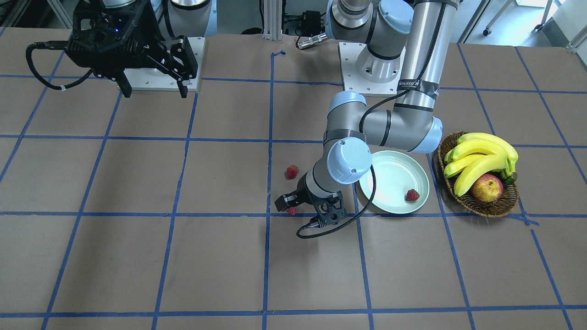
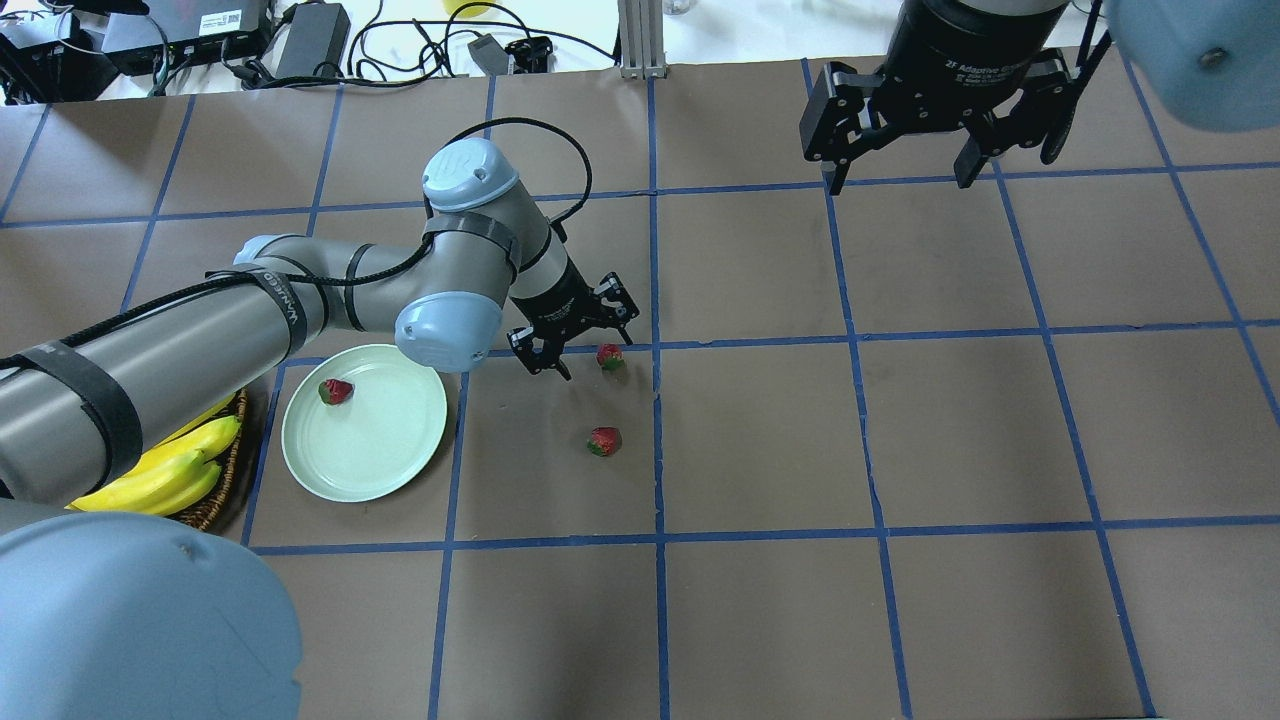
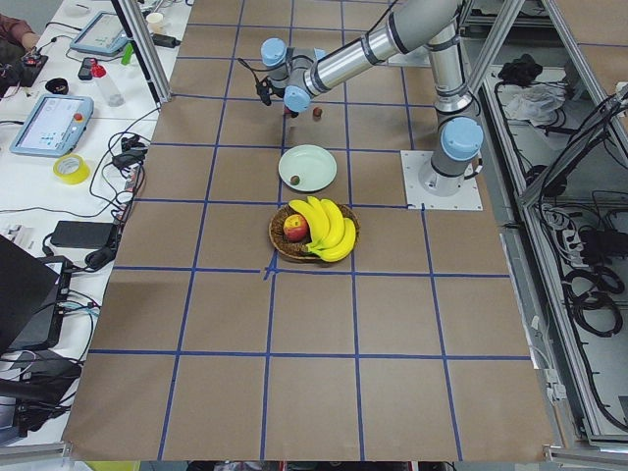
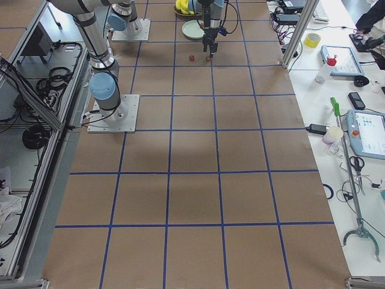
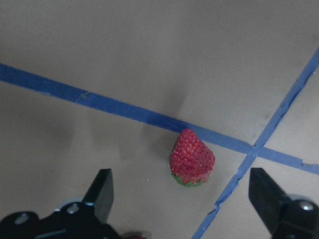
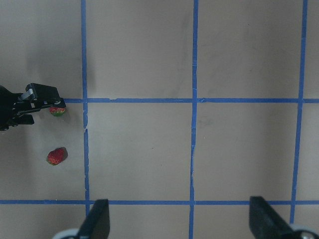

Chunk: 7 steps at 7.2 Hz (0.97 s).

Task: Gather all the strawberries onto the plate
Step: 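Close the left gripper on the strawberry farther from the robot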

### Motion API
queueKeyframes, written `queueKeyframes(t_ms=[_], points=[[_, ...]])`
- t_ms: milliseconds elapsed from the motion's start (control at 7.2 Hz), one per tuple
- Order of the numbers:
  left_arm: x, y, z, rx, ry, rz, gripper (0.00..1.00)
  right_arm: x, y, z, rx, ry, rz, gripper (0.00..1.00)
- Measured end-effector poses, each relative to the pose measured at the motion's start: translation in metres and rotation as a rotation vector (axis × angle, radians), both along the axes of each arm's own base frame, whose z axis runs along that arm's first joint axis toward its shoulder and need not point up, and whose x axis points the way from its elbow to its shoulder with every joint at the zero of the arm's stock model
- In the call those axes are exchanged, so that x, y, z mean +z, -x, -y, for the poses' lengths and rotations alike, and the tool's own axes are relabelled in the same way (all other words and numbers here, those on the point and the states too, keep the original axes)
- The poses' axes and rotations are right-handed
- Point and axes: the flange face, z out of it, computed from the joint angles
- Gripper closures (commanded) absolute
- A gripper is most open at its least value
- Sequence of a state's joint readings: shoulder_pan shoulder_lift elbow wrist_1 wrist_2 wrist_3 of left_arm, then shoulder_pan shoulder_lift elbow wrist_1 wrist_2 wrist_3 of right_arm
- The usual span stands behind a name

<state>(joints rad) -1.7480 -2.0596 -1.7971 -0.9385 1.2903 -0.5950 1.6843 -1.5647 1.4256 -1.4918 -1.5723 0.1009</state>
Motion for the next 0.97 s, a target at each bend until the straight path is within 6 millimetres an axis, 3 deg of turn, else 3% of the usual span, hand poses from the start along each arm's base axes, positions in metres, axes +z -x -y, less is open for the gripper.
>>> queueKeyframes(t_ms=[278,556,834,973], points=[[-0.004,0.000,-0.001,0.001,-0.008,0.003,0.17,0.000,0.000,0.000,0.002,0.000,0.001,0.00],[-0.012,0.001,0.000,0.003,-0.022,0.000,0.28,0.000,0.000,0.000,0.001,0.000,0.000,0.00],[-0.016,0.002,-0.001,0.002,-0.030,-0.004,0.99,0.000,0.000,0.000,0.002,0.000,0.000,0.00],[-0.016,0.003,-0.001,0.002,-0.030,-0.005,1.00,0.000,0.000,0.000,0.002,0.001,0.000,0.00]])
